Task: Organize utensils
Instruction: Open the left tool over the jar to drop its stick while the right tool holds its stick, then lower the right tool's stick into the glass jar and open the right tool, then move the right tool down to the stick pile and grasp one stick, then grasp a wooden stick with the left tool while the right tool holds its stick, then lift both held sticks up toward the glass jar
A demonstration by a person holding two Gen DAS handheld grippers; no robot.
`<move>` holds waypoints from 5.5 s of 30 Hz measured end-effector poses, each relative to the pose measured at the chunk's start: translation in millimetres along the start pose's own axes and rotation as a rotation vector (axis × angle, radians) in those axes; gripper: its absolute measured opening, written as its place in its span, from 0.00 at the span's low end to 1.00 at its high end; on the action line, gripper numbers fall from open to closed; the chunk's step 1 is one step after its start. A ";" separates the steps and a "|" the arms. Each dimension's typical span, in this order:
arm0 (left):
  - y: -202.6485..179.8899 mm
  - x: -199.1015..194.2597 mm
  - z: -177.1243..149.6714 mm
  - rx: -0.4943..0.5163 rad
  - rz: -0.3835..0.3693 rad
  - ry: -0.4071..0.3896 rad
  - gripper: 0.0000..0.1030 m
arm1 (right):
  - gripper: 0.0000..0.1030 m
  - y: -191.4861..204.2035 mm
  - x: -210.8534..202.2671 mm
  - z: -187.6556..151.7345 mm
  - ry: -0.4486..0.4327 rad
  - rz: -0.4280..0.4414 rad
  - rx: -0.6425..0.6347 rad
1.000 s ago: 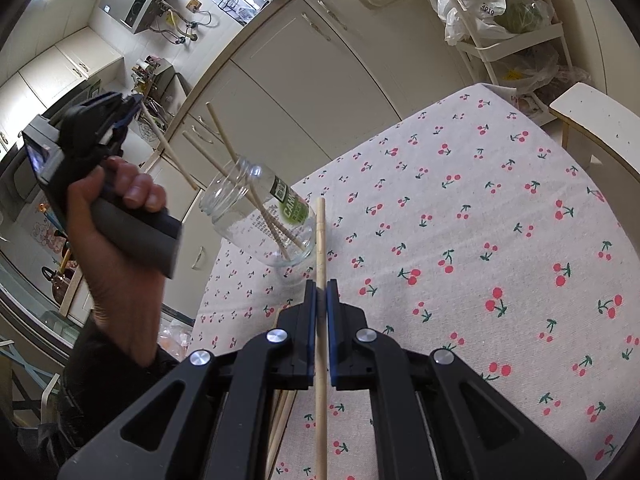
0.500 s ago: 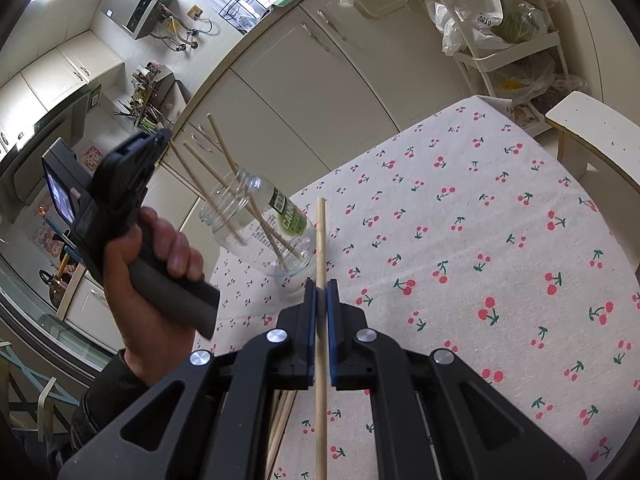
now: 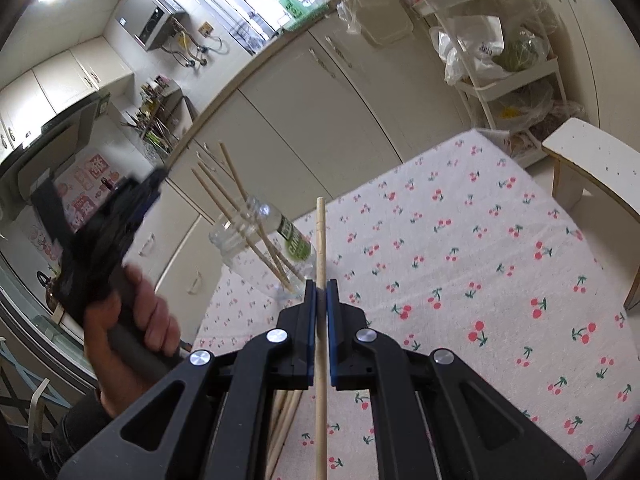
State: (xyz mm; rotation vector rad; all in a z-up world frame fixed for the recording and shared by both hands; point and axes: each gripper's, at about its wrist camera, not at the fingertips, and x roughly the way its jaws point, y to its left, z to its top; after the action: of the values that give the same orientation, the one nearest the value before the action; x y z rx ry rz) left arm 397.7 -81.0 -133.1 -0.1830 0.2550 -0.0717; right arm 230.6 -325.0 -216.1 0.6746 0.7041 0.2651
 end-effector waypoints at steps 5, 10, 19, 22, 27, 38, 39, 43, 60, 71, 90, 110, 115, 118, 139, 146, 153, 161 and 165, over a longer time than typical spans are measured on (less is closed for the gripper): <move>42.3 -22.0 -36.6 -0.054 0.058 0.108 0.44 | 0.06 3.2 -1.1 10.4 -0.033 0.067 0.069; 78.9 -32.1 -74.2 -0.124 0.100 0.198 0.46 | 0.06 31.8 4.5 37.2 -0.126 0.116 0.067; 102.0 -36.0 -92.8 -0.231 0.096 0.190 0.49 | 0.06 78.5 47.7 105.5 -0.357 0.175 0.109; 101.8 -33.9 -94.8 -0.241 0.081 0.198 0.50 | 0.06 81.8 65.8 119.1 -0.412 0.155 0.127; 101.3 -33.7 -93.3 -0.252 0.056 0.187 0.51 | 0.06 86.3 96.6 126.0 -0.446 0.076 0.075; 96.8 -33.7 -90.7 -0.237 0.048 0.172 0.57 | 0.06 86.3 123.8 93.6 -0.416 -0.013 -0.044; 96.7 -34.1 -90.2 -0.238 0.049 0.172 0.58 | 0.06 87.3 122.1 90.0 -0.414 -0.020 -0.059; 97.1 -34.5 -89.8 -0.243 0.057 0.171 0.60 | 0.06 91.8 112.5 76.6 -0.400 -0.028 -0.103; 102.7 -33.5 -90.7 -0.260 0.092 0.174 0.68 | 0.36 85.2 63.1 28.2 -0.168 -0.062 -0.196; 91.3 -57.4 -90.7 -0.189 0.109 0.287 0.73 | 0.36 52.7 25.0 -68.4 0.209 -0.196 -0.215; 42.6 -89.8 -119.0 0.031 0.068 0.502 0.76 | 0.36 57.4 57.0 -85.9 0.354 -0.374 -0.428; 7.6 -36.5 -141.6 0.182 0.078 0.651 0.76 | 0.12 33.1 50.0 -67.6 0.338 -0.344 -0.356; 4.8 -30.5 -144.1 0.194 0.104 0.672 0.76 | 0.12 30.3 48.4 -65.7 0.343 -0.320 -0.328; 3.8 -25.6 -146.6 0.204 0.133 0.691 0.76 | 0.12 29.5 47.5 -65.4 0.346 -0.313 -0.320; -0.2 -11.2 -137.8 0.165 0.089 0.704 0.23 | 0.07 29.8 55.1 -59.7 0.353 -0.318 -0.326; 4.3 0.7 -132.7 0.153 0.074 0.737 0.36 | 0.13 39.5 70.6 -58.0 0.407 -0.328 -0.407; 2.5 0.7 -135.1 0.200 0.051 0.727 0.05 | 0.06 32.8 68.8 -55.1 0.396 -0.308 -0.379; 25.0 -13.3 -124.9 0.055 -0.037 0.713 0.05 | 0.06 16.3 62.5 -48.8 0.397 -0.239 -0.245; 31.4 -14.2 -123.5 0.044 -0.033 0.720 0.05 | 0.06 18.9 62.9 -50.2 0.397 -0.245 -0.254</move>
State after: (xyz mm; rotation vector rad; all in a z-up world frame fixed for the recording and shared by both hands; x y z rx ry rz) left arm 353.7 -70.0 -253.0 -0.1109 0.9676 -0.1750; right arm 243.4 -258.9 -264.1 0.2889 1.1026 0.2593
